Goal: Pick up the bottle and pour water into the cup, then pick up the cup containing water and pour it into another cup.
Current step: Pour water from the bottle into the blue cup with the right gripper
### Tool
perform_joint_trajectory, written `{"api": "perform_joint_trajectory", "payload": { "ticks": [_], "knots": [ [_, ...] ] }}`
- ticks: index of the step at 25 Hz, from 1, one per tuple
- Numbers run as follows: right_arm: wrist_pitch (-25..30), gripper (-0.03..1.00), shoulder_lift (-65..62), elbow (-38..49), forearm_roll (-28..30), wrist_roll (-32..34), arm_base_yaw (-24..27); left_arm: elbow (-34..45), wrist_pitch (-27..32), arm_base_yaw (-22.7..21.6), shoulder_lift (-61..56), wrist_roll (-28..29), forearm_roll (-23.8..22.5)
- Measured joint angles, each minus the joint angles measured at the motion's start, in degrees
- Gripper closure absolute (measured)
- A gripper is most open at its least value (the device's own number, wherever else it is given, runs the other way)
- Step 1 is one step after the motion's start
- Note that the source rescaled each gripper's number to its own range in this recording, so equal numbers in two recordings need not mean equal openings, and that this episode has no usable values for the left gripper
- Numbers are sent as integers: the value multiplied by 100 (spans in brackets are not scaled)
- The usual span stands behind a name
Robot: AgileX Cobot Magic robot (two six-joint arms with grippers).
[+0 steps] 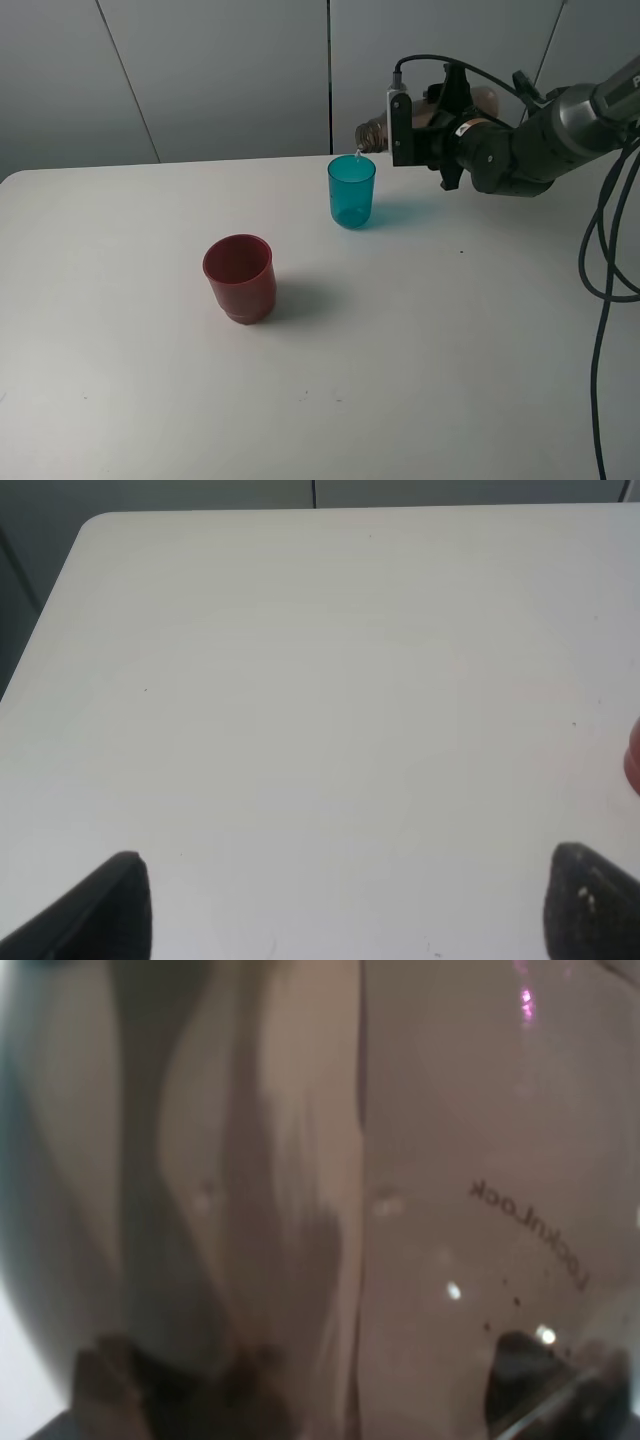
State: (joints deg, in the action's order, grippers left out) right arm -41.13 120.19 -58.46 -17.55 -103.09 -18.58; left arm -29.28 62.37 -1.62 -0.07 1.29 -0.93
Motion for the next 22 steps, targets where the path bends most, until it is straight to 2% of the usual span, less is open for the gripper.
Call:
{"api": "perform_joint_trajectory", "payload": {
  "ticks": [22],
  "knots": [
    [-75,94,0,0,-13,-722,0,0,0,0,0,0,0]
  ]
}}
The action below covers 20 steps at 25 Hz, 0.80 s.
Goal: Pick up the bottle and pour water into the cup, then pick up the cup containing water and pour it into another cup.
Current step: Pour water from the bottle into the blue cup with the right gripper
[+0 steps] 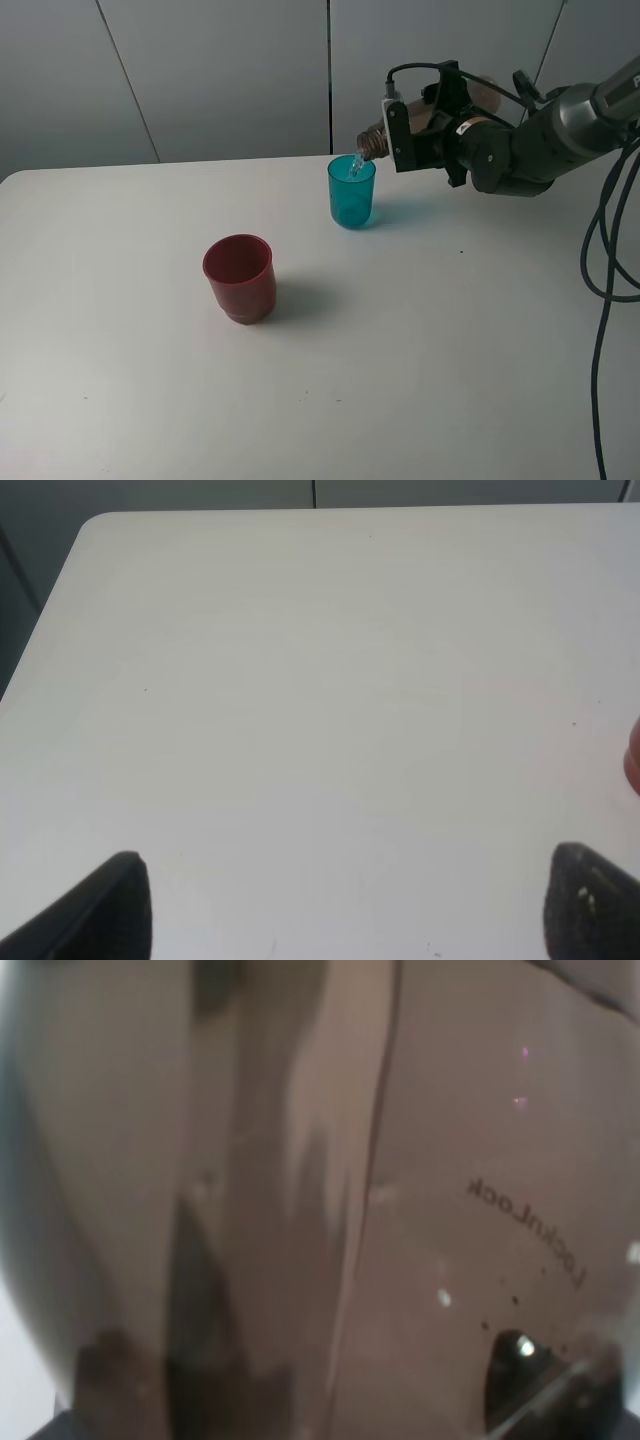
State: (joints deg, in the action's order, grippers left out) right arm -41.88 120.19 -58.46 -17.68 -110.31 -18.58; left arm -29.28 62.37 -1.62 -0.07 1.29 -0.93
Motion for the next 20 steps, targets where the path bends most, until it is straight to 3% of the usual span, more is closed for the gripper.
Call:
{"api": "perform_joint_trajectory", "payload": {
  "ticks": [20],
  "knots": [
    [-104,94,0,-9,0,-123,0,0,0,0,0,-22,0]
  ]
}}
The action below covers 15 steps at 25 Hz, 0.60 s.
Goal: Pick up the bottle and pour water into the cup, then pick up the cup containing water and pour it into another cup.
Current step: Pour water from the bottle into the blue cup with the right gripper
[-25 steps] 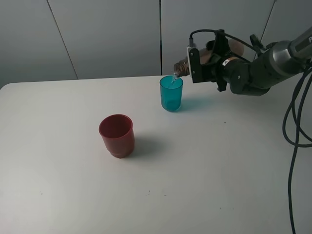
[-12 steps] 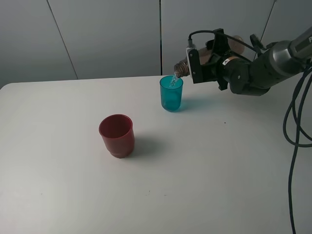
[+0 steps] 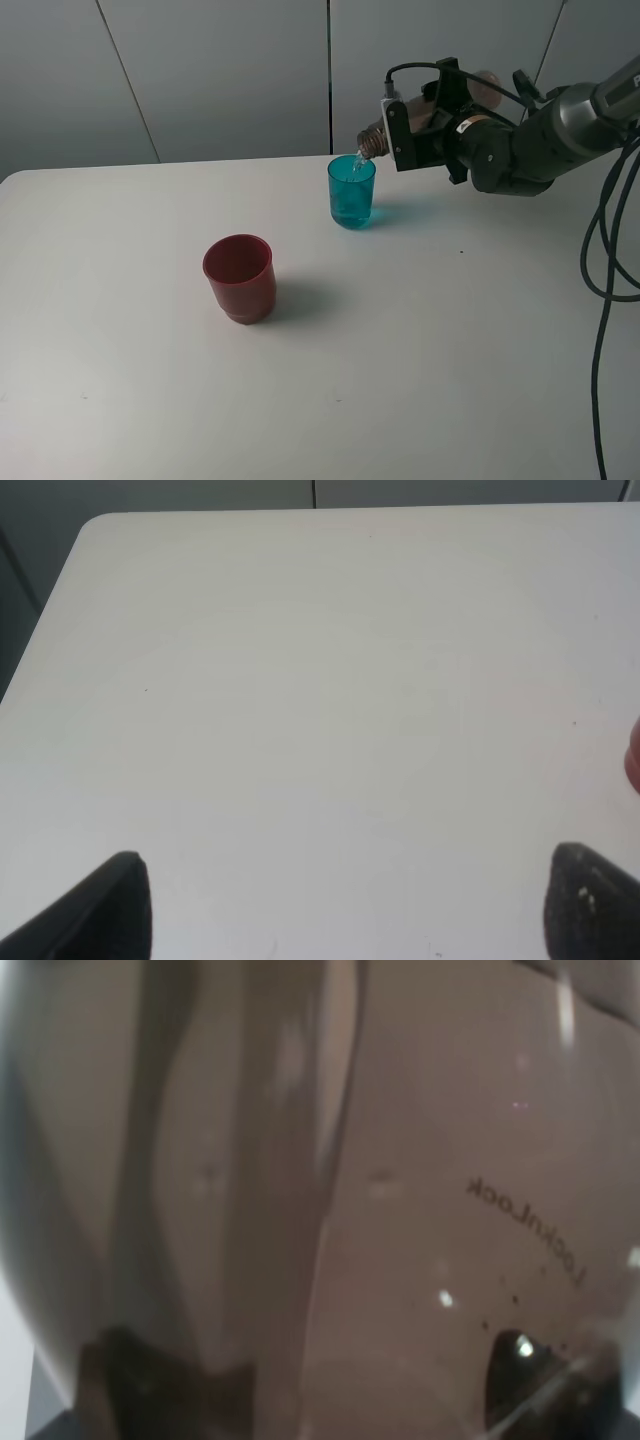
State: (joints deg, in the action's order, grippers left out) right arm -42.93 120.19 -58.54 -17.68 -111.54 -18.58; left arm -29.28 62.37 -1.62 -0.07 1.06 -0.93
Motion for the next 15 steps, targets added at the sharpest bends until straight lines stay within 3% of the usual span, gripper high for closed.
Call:
{"api": "perform_joint_trajectory", "payload": {
  "ticks": [15],
  "knots": [
    [40,94,0,-228,33,-325,0,0,0,0,0,10,0]
  ]
}}
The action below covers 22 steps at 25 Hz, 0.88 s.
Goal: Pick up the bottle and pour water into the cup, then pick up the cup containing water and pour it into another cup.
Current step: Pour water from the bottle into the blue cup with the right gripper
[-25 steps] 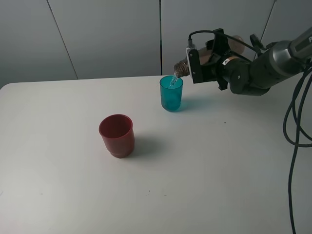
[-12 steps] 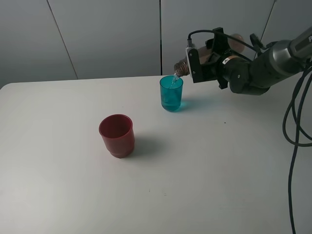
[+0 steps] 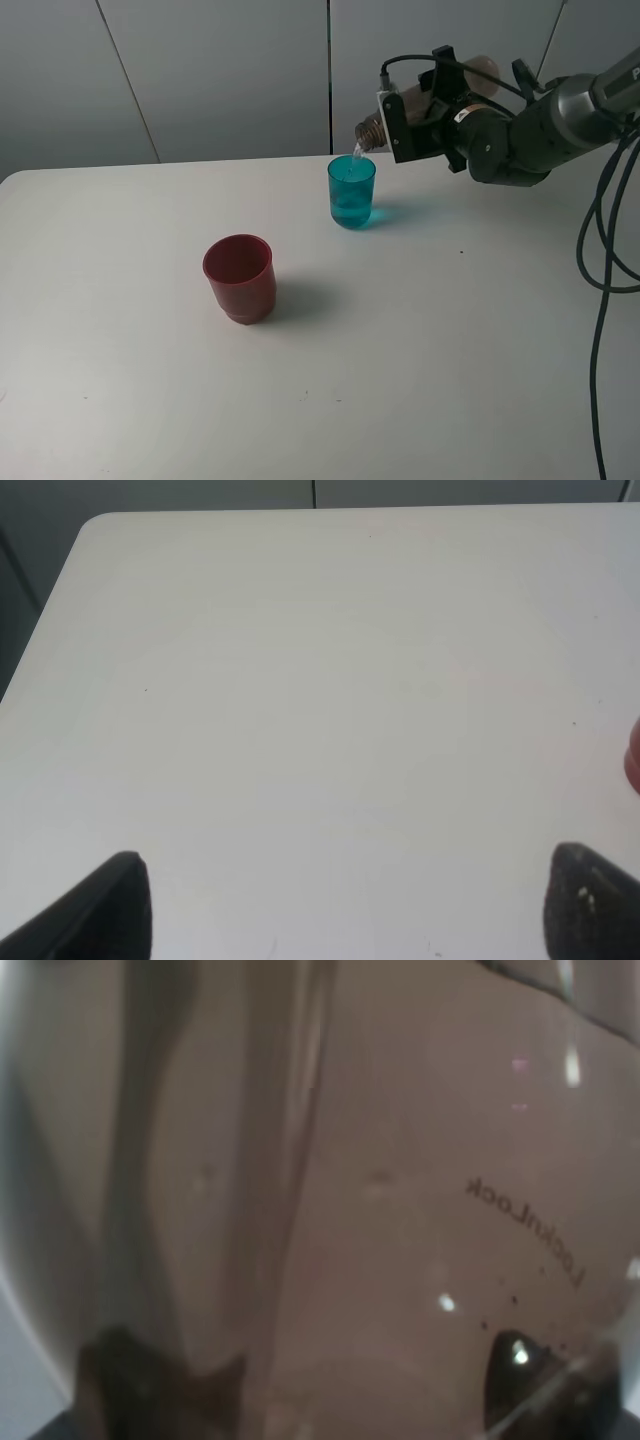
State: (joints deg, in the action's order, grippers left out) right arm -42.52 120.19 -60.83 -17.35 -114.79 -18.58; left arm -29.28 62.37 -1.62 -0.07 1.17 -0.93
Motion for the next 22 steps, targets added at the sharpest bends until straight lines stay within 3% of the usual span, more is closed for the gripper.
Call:
{"api": "perform_joint_trajectory", "payload": {
  "ticks": [22],
  "knots": [
    [0,94,0,0,58,-465,0,0,0,0,0,0,0]
  ]
}}
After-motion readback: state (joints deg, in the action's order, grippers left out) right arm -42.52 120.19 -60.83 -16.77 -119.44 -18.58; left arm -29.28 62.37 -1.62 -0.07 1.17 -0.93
